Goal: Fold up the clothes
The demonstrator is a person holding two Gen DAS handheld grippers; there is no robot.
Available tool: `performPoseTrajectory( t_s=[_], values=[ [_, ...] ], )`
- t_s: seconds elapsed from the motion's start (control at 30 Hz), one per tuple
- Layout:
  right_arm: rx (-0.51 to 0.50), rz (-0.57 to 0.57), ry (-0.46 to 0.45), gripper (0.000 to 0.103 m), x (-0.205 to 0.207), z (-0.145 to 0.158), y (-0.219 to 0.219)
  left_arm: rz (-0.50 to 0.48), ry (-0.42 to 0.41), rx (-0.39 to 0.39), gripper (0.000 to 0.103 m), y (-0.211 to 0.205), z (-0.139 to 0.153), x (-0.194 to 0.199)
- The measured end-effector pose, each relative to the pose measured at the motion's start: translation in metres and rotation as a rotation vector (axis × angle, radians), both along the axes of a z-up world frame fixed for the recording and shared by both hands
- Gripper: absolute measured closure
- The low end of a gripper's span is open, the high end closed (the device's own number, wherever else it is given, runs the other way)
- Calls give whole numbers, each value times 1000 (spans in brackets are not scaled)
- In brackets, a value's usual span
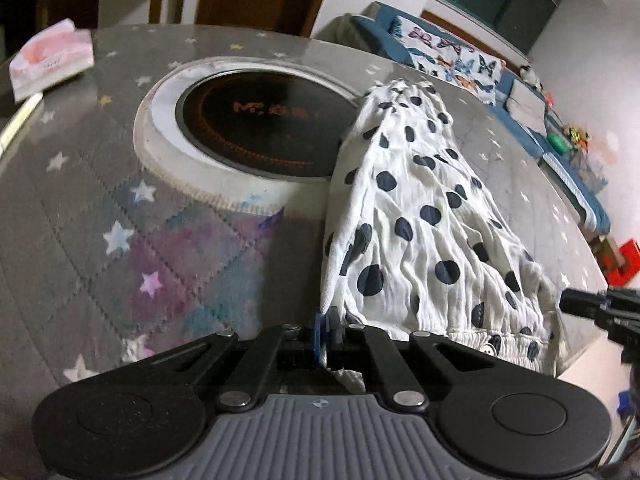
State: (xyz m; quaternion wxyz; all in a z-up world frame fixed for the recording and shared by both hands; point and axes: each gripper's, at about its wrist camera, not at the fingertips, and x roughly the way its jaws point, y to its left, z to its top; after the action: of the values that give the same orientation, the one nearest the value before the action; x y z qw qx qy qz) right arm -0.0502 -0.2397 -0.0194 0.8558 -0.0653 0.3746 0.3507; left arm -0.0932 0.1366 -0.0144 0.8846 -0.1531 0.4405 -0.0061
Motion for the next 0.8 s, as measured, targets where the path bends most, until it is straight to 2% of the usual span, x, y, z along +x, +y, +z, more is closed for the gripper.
performPoseTrajectory(
  t_s=[0.07, 0.1, 0.13, 0.2, 0.4, 0.8],
  values=[
    [10, -13, -11, 87, 10, 8, -2, -9, -19, 30, 92, 0, 9, 4],
    [15, -19, -17, 83, 16, 12, -3, -11, -33, 48, 83, 0, 14, 6],
    [21, -25, -23, 82, 22, 16, -4, -13, -46, 67, 72, 1, 19, 9],
    [25, -36, -40, 82, 36, 23, -4, -14, -69, 96, 56, -1, 27, 18],
    [32, -47, -85, 76, 97, 31, 22, -33, -128, 156, 52, -10, 41, 66],
    [18, -35, -91, 76, 223, 27, 92, -100, -151, 199, 53, -39, 27, 220]
  ],
)
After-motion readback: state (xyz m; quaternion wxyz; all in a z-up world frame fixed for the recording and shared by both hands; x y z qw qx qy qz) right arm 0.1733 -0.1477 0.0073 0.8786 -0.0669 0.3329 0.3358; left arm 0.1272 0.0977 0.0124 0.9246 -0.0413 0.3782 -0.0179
